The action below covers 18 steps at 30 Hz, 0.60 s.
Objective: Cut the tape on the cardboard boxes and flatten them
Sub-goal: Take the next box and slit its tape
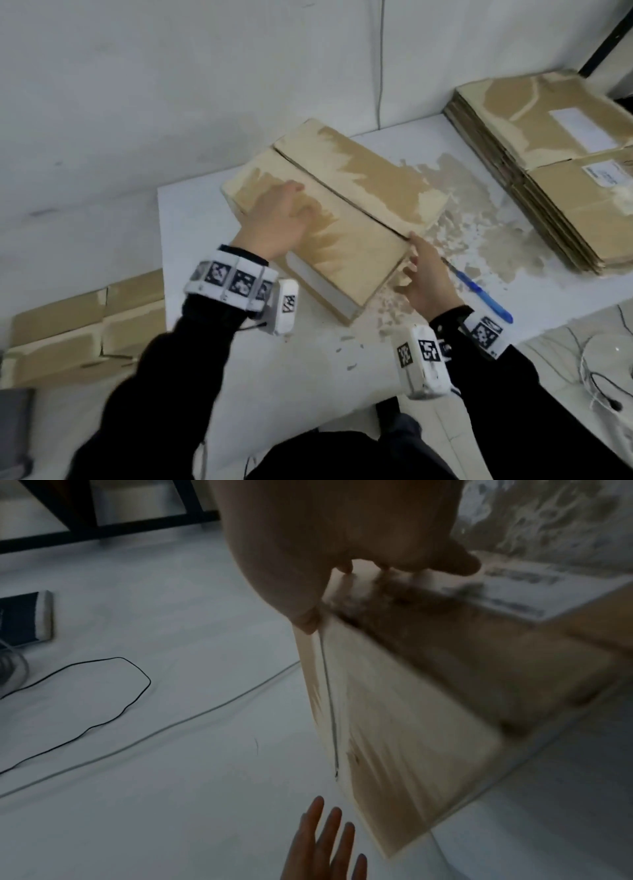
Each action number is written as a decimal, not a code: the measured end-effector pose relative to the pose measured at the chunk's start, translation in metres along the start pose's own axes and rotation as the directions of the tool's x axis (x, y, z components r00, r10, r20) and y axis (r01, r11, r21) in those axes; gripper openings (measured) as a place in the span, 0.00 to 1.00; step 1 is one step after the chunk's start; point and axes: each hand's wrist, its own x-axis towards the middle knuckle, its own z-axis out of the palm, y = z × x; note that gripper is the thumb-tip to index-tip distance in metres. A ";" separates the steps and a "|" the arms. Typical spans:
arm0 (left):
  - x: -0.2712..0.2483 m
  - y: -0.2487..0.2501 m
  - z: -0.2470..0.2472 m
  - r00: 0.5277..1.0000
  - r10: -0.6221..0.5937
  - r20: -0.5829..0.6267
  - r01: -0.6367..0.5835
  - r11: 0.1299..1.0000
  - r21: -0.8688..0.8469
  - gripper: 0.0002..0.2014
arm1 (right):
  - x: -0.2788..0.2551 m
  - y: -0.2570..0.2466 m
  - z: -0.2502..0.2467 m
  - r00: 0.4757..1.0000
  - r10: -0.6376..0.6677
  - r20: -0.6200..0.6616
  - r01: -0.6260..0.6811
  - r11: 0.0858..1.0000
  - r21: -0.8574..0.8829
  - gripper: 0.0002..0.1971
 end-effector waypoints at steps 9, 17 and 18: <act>-0.016 0.087 0.156 0.986 -0.165 0.011 0.144 0.891 0.430 0.53 | 0.067 -0.054 -0.049 0.980 -0.112 0.167 0.158 0.942 -0.295 0.38; -0.024 0.062 0.176 0.985 -0.028 -0.170 0.130 0.770 0.625 0.37 | 0.065 0.006 -0.090 0.973 0.077 0.218 -0.037 0.983 -0.182 0.28; -0.026 0.062 0.172 0.987 -0.030 -0.160 0.125 0.771 0.625 0.37 | 0.067 0.008 -0.089 0.956 0.153 0.250 -0.120 0.982 -0.143 0.29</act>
